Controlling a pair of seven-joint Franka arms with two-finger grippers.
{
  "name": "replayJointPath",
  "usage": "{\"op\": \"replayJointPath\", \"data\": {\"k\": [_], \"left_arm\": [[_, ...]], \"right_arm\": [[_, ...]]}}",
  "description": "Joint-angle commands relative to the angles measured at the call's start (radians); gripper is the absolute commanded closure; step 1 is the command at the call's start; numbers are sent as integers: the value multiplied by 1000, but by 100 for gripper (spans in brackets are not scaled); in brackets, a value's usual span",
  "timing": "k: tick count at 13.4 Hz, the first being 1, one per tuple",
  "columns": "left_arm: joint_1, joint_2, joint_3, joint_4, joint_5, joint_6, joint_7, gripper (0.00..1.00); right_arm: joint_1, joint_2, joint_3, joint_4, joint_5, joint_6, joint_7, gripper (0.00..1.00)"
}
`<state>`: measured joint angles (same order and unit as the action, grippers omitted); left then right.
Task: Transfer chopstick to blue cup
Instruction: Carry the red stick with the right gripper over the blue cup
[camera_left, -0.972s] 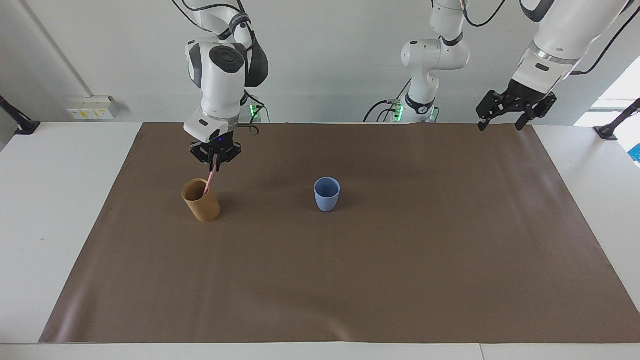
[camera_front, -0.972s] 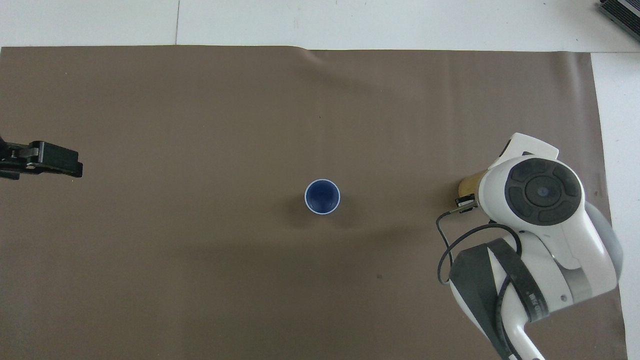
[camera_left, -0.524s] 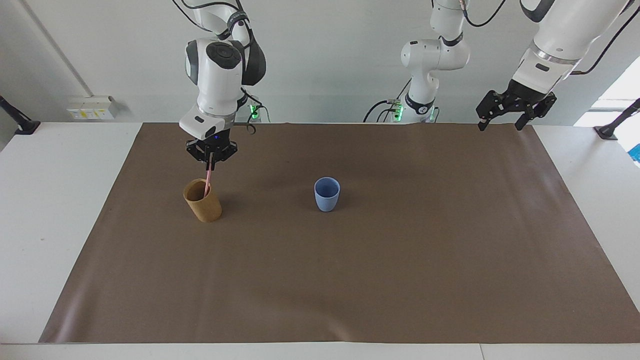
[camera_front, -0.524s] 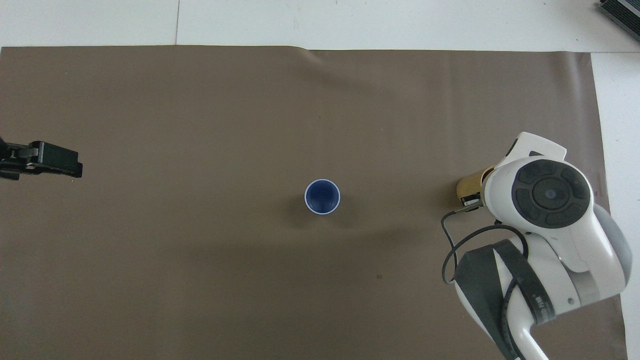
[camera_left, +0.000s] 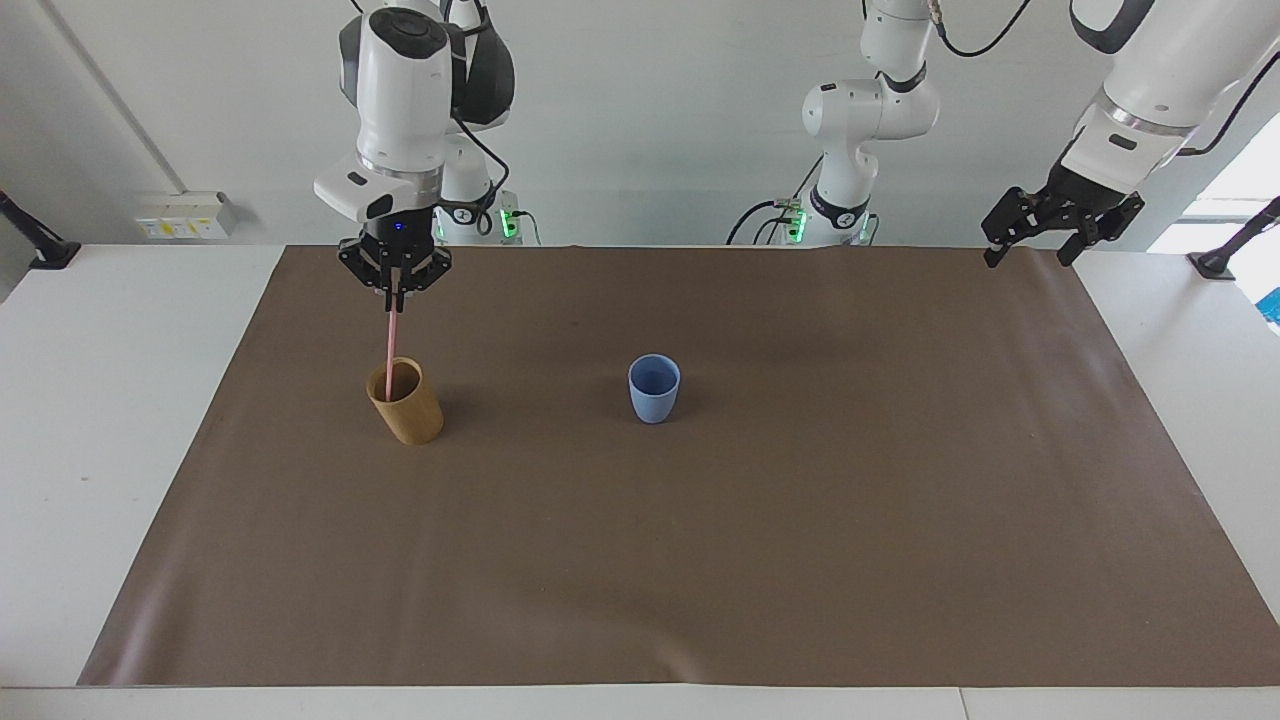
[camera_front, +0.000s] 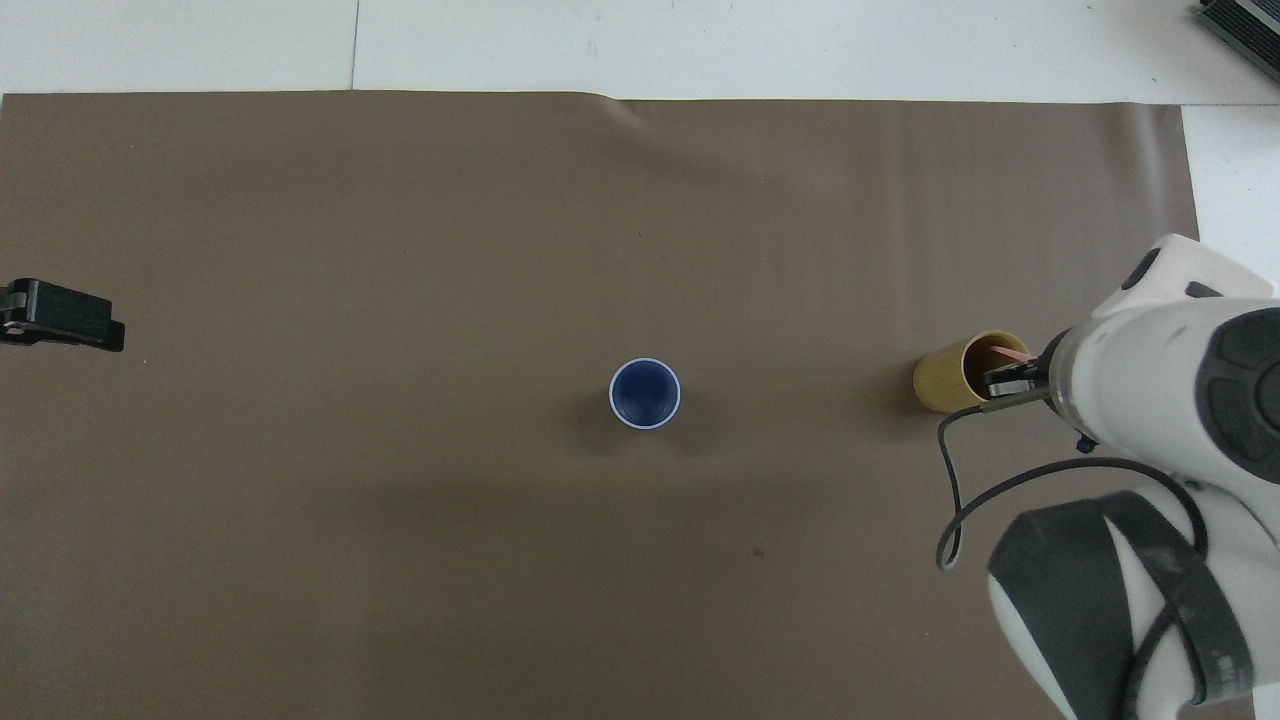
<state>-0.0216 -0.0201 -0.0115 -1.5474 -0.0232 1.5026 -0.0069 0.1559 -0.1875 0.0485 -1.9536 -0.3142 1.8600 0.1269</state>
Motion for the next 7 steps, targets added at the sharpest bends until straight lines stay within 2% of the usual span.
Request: {"op": "replayJointPath", "data": {"k": [1,3,6,7], "left_arm": [[15,-11,-7,-33,-6,10,-17,0],[14,-12,-7,-34,-6,12,-50,0],[14,-12,-7,-36,-1,15,-36,0],[14,-12,-7,-37,-1,16,-32,0]], "right_arm": [[-22,3,-4,99,70,-76,-20,100],[-21,6,2,134,133,-71,-10,100],[-15,20,4,148,335,-29,57,100],[-10,28,7,153,363,-10,85,100]]}}
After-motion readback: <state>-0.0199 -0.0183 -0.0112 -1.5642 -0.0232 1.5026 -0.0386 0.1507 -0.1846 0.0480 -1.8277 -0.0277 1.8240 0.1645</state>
